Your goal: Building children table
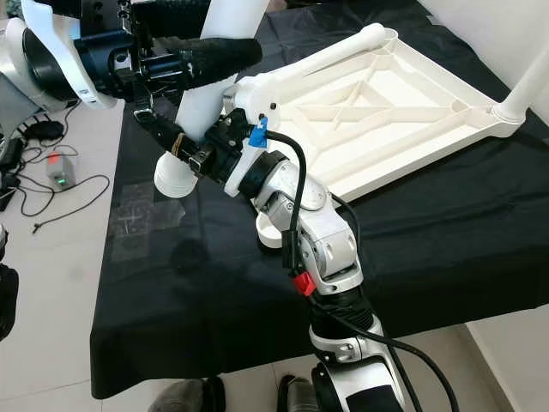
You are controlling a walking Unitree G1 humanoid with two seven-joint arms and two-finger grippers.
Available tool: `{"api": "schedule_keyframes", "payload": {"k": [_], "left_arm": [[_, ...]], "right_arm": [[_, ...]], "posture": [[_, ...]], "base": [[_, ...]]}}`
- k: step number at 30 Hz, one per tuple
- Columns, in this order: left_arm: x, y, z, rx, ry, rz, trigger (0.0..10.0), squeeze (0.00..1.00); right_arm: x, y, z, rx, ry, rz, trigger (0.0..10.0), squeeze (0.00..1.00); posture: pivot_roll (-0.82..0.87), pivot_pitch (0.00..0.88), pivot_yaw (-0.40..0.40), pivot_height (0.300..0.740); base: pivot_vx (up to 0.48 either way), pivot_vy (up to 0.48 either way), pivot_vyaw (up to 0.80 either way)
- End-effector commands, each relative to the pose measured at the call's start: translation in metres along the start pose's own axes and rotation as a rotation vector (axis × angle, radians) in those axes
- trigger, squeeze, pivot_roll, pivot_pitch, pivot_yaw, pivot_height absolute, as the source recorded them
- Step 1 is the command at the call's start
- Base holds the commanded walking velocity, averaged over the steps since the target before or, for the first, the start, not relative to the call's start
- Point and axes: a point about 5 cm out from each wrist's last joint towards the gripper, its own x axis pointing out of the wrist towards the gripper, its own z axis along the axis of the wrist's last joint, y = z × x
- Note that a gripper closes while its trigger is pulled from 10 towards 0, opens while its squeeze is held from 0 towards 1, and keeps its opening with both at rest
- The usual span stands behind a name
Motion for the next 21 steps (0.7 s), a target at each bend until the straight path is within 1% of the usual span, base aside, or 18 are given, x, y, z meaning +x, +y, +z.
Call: {"api": "schedule_keyframes", "payload": {"k": [1, 2, 15, 16, 17, 19, 20, 21], "left_arm": [[0.0007, -0.0033, 0.0006, 0.009, 0.006, -0.009, 0.0, 0.0], [0.0003, -0.0034, 0.0003, 0.009, 0.006, -0.008, 0.0, 0.0], [-0.0016, -0.0042, -0.0009, 0.01, 0.006, -0.009, 0.0, 0.0], [-0.0019, -0.0042, -0.0009, 0.007, 0.006, -0.009, 0.0, 0.0], [-0.0023, -0.004, -0.0009, 0.005, 0.004, -0.006, 0.4, 0.03], [-0.0025, -0.0039, -0.0009, 0.004, 0.003, -0.004, 0.4, 0.03], [-0.0028, -0.0038, -0.0007, 0.003, 0.003, -0.001, 2.8, 0.31], [-0.0028, -0.0038, -0.0007, 0.003, 0.003, -0.001, 2.8, 0.31]], "right_arm": [[0.0029, 0.0042, 0.01, -0.024, -0.065, 0.002, 6.1, 0.0], [0.003, 0.0038, 0.0095, -0.024, -0.064, -0.006, 10.0, 0.0], [0.004, 0.0023, 0.0069, -0.026, -0.058, -0.035, 10.0, 0.0], [0.0034, 0.0011, 0.0061, -0.039, -0.049, -0.037, 7.8, 0.0], [0.0022, -0.001, 0.0053, -0.052, -0.039, -0.043, 3.1, 0.0], [0.0014, -0.0025, 0.0047, -0.06, -0.032, -0.046, 3.1, 0.0], [0.0004, -0.004, 0.0045, -0.067, -0.029, -0.05, 0.0, 0.0], [0.0004, -0.004, 0.0045, -0.067, -0.029, -0.05, 0.0, 0.0]], "posture": [[0.03, 0.141, 0.028, 0.74], [0.02, 0.139, 0.029, 0.74], [0.03, 0.134, 0.03, 0.74], [0.03, 0.136, 0.031, 0.74], [0.02, 0.137, 0.03, 0.74], [0.02, 0.137, 0.03, 0.74], [0.02, 0.138, 0.03, 0.74], [0.02, 0.138, 0.03, 0.74]], "base": [[0.0, 0.0, 0.0], [0.0, 0.0, 0.0], [0.0, 0.0, 0.0], [0.0, 0.0, 0.0], [0.0, 0.0, 0.0], [0.0, 0.0, 0.0], [0.0, 0.0, 0.0], [0.0, 0.0, 0.0]]}}
